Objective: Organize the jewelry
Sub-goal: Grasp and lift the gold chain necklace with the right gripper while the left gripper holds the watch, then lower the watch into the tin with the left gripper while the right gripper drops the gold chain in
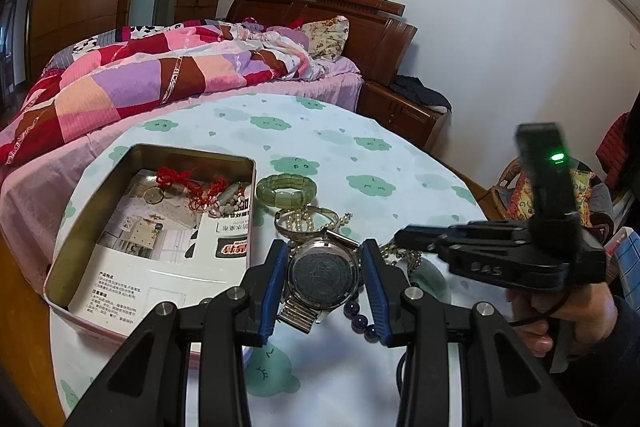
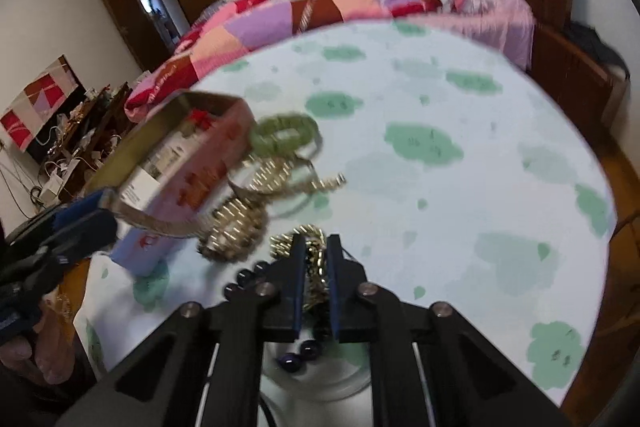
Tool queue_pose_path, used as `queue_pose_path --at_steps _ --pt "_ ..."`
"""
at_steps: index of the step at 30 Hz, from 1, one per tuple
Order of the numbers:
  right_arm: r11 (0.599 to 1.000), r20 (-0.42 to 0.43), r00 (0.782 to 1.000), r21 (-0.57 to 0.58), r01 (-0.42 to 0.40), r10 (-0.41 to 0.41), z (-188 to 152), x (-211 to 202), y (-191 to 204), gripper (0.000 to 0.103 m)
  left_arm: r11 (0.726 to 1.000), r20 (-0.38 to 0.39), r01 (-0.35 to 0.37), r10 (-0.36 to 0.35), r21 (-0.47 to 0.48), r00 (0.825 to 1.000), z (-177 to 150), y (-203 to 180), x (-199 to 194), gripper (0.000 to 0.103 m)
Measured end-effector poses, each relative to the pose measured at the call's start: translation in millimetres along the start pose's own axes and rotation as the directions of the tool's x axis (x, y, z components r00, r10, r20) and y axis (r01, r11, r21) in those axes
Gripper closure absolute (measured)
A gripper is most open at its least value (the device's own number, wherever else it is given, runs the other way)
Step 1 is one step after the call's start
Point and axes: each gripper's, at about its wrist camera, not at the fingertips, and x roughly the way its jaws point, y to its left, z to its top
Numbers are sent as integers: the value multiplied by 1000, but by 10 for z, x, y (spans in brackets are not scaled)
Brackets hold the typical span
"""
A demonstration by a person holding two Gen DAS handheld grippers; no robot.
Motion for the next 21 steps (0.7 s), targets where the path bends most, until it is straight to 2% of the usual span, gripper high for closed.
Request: queue_pose_path --at_steps 1,3,6,10,14,21 --pt "1000 23 1000 -8 5 -5 21 -76 30 96 1000 5 1 -1 -1 1000 4 -1 -12 64" --pt "1000 80 997 -9 -9 9 80 -277 79 96 1000 12 2 -2 0 1000 18 -9 -39 64" --pt "1000 119 993 -23 -16 19 179 -441 148 96 1000 21 8 -8 0 1000 39 -19 -68 64" --pt "999 120 992 -49 -23 28 262 -479 206 96 1000 22 12 -12 1 1000 48 -24 -81 64" --pt "999 136 991 -40 8 -2 241 -455 168 96 1000 20 10 -10 -10 1000 61 -3 -93 64" --pt "999 210 978 -49 14 -3 407 -764 239 96 1000 54 7 -7 -8 999 203 17 -223 64"
